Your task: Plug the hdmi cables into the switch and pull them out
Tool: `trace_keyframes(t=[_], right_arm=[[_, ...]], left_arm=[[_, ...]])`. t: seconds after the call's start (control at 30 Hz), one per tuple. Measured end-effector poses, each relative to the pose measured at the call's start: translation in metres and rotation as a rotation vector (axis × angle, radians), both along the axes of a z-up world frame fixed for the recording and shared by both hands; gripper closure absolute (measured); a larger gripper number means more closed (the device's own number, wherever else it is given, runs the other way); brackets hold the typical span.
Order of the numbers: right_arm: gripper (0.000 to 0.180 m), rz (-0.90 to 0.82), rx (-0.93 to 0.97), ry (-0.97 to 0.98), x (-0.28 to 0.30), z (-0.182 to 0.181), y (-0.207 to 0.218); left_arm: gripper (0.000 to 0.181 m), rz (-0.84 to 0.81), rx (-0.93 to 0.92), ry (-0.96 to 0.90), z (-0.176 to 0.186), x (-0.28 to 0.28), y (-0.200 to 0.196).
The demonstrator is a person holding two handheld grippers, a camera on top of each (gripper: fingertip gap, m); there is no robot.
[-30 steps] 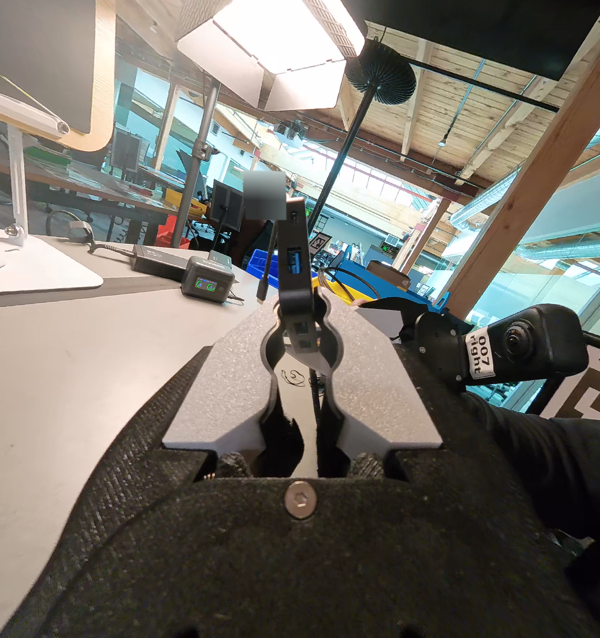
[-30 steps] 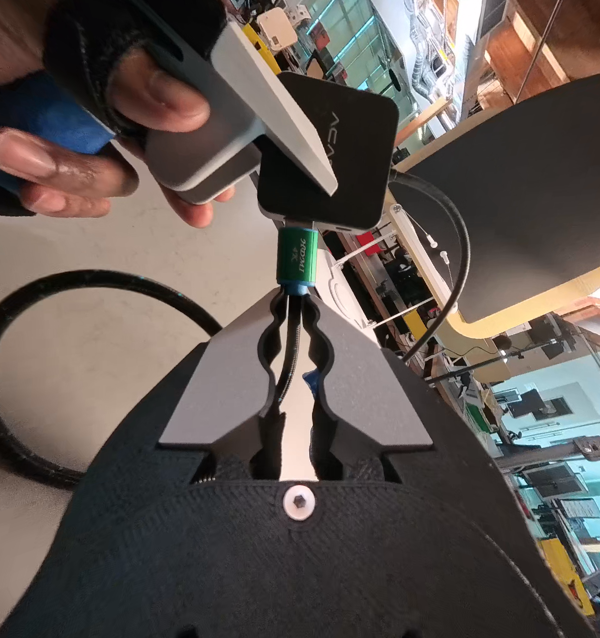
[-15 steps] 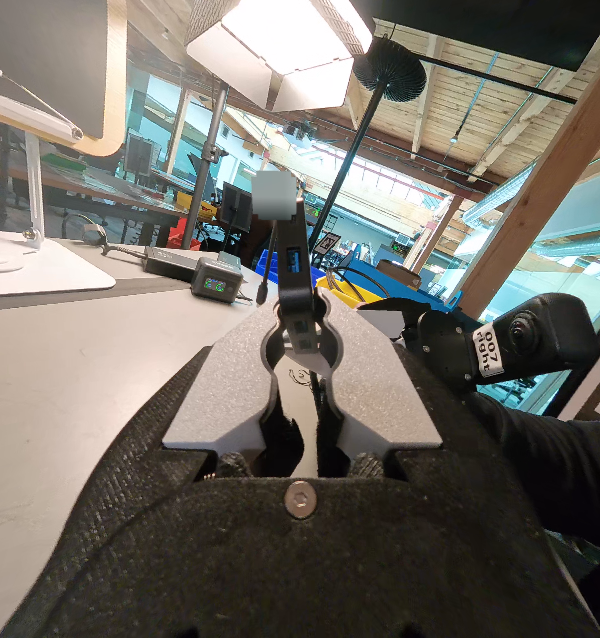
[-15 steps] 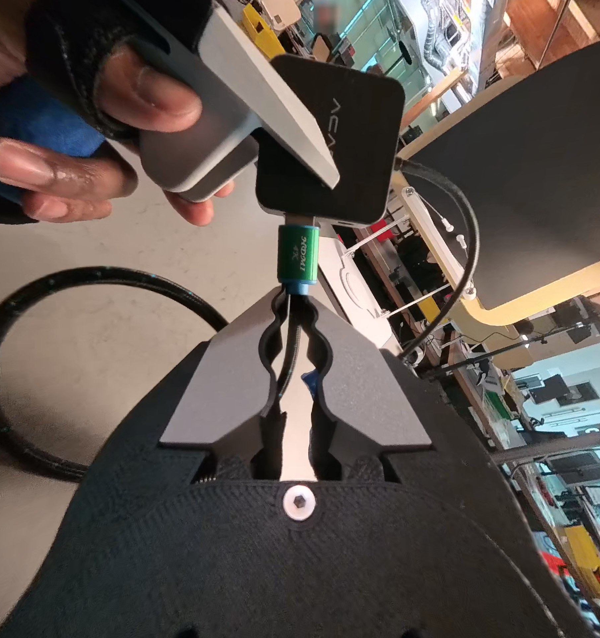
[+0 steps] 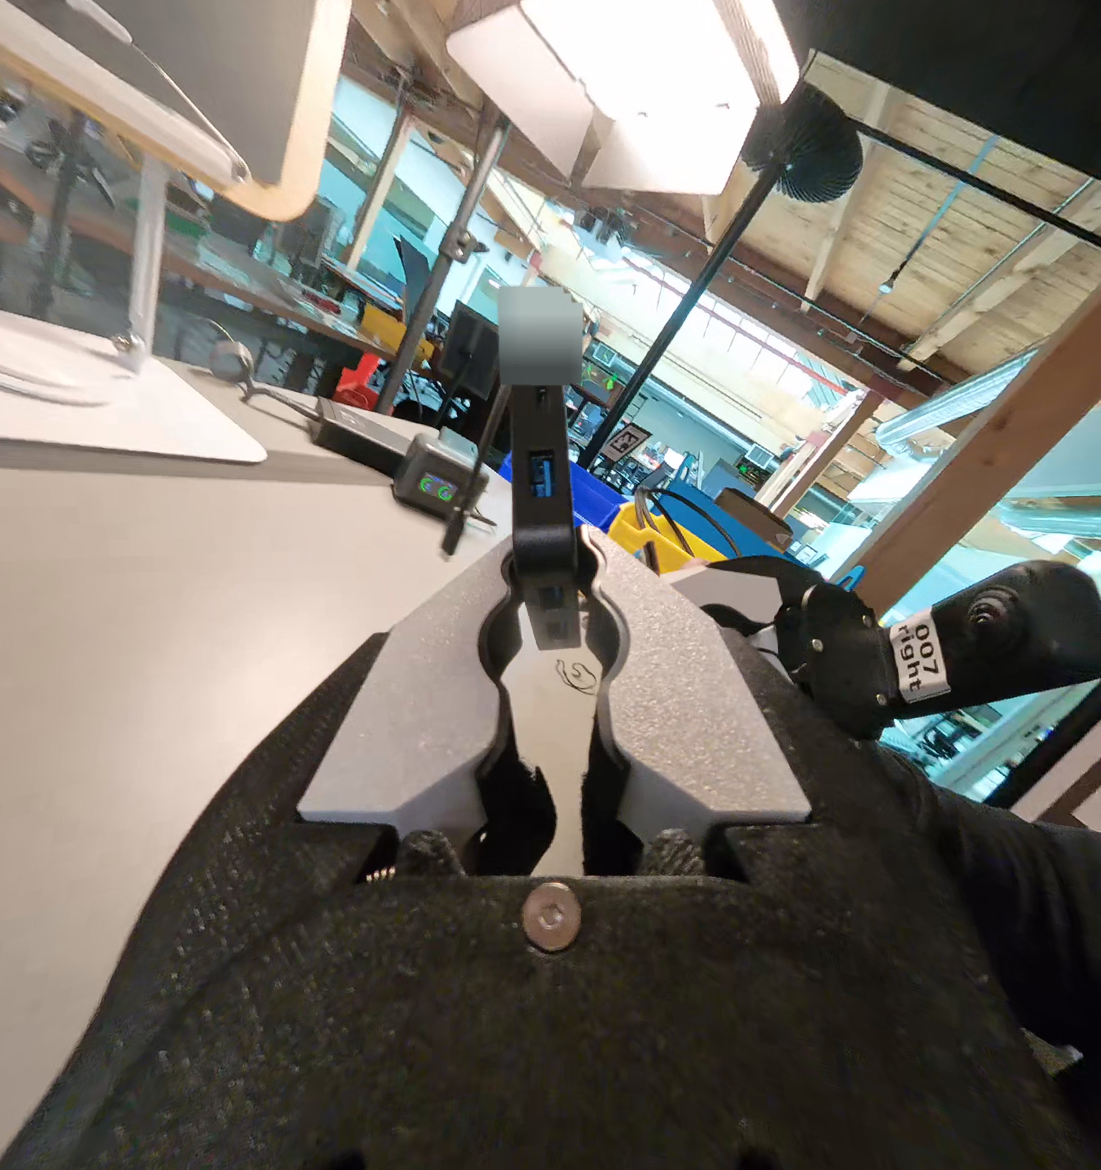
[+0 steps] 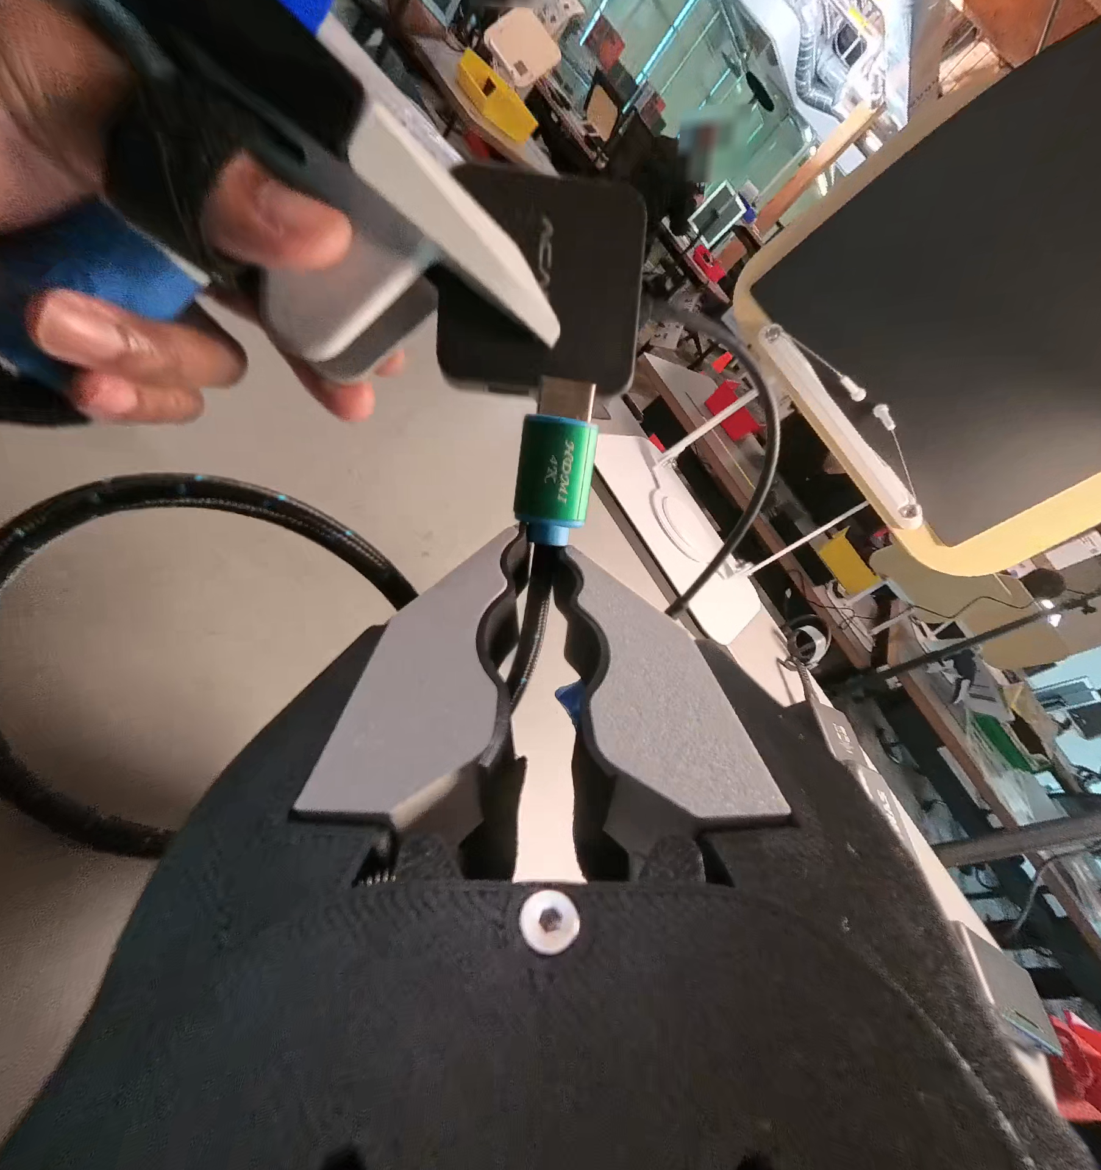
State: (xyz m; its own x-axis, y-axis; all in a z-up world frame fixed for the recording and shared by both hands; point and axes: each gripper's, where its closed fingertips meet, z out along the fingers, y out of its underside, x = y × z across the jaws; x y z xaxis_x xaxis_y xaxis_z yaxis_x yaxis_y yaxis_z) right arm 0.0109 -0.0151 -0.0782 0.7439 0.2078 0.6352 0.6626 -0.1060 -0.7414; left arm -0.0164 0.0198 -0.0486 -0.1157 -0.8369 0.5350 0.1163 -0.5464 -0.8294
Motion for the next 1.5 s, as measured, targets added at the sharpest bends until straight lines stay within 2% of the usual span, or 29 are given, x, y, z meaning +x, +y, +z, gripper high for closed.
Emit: trace_keyframes(t=[0.13,0.3,0.4,0.53,0.6,0.77,0.83,0.87,1.03,1.23,1.4,1.5], right_arm=[[0.172,-0.023,-0.094,0.001,0.004,-0.017,0.002],[0.171,-0.063,-0.381,0.063,0.011,-0.061,-0.003],[0.169,-0.080,-0.423,0.134,0.018,-0.063,-0.007],[0.149,-0.004,-0.449,0.367,0.017,-0.048,-0.014],[0.142,0.027,-0.493,0.425,0.017,-0.048,-0.021],[0.117,0.001,-0.693,0.335,0.017,-0.086,-0.037],[0.121,-0.027,-0.722,0.309,0.016,-0.098,-0.037],[0.139,-0.020,-0.719,0.324,0.012,-0.097,-0.035],[0.166,-0.004,-0.696,0.272,0.012,-0.097,-0.034],[0.170,0.047,-0.655,0.284,0.006,-0.085,-0.039],[0.173,0.065,-0.538,0.303,0.003,-0.055,-0.050],[0.173,0.081,-0.441,0.368,0.004,-0.025,-0.068]], left_arm=[[0.168,-0.018,0.040,0.058,-0.009,0.008,-0.010],[0.168,0.000,0.067,0.142,-0.020,0.010,-0.007],[0.168,-0.008,0.055,0.154,-0.023,0.010,-0.006],[0.168,0.003,0.078,0.189,-0.028,0.010,-0.004],[0.168,0.012,0.102,0.207,-0.030,0.010,-0.003],[0.168,0.026,0.121,0.222,-0.030,0.010,-0.003],[0.168,0.031,0.126,0.224,-0.029,0.009,-0.002],[0.168,0.035,0.129,0.223,-0.029,0.009,-0.001],[0.168,0.060,0.131,0.215,-0.025,0.005,0.004],[0.168,0.098,0.138,0.218,-0.024,0.000,0.014],[0.168,0.132,0.137,0.213,-0.023,-0.006,0.024],[0.168,0.145,0.134,0.210,-0.022,-0.008,0.027]])
